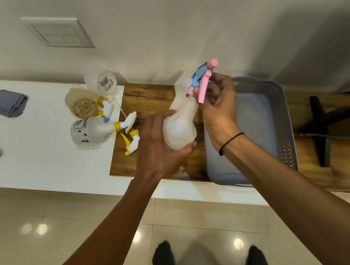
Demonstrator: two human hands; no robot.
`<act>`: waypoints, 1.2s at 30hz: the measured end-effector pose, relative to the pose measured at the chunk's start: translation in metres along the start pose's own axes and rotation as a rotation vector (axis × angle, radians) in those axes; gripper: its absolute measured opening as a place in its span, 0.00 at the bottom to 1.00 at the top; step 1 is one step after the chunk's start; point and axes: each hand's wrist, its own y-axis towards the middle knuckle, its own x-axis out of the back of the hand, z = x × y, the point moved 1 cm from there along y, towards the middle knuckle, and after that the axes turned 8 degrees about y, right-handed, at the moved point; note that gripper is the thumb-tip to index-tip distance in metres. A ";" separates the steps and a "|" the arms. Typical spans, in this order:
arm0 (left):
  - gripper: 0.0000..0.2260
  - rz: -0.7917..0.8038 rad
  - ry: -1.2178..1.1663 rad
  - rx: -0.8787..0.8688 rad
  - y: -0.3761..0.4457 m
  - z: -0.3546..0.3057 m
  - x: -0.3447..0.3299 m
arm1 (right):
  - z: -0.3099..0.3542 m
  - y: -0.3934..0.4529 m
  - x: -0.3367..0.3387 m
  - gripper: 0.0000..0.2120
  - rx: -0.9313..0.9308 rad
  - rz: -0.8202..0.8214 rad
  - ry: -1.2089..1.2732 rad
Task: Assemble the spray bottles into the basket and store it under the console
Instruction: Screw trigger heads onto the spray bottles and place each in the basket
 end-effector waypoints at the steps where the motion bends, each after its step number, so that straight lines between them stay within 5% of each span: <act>1: 0.42 0.005 -0.002 -0.003 0.001 -0.002 0.001 | -0.001 -0.001 0.003 0.25 -0.009 0.013 0.031; 12: 0.39 0.225 -0.191 0.005 0.014 -0.011 0.009 | 0.020 -0.002 0.036 0.32 -0.167 0.148 0.247; 18: 0.38 0.345 -0.234 0.021 0.016 -0.008 0.016 | 0.025 -0.002 0.047 0.32 -0.181 0.282 0.134; 23: 0.42 0.176 -0.072 -0.001 0.006 -0.027 0.011 | 0.025 -0.002 0.055 0.25 -0.042 0.191 -0.003; 30: 0.42 -0.208 0.408 0.066 -0.009 -0.066 -0.010 | 0.021 -0.017 0.040 0.29 0.003 -0.059 0.093; 33: 0.45 -0.218 0.355 -0.004 -0.013 -0.066 -0.008 | 0.024 -0.017 0.041 0.28 -0.117 -0.115 0.304; 36: 0.49 -0.133 -0.057 0.026 -0.015 -0.054 0.005 | 0.031 -0.013 0.050 0.27 -0.152 -0.098 0.430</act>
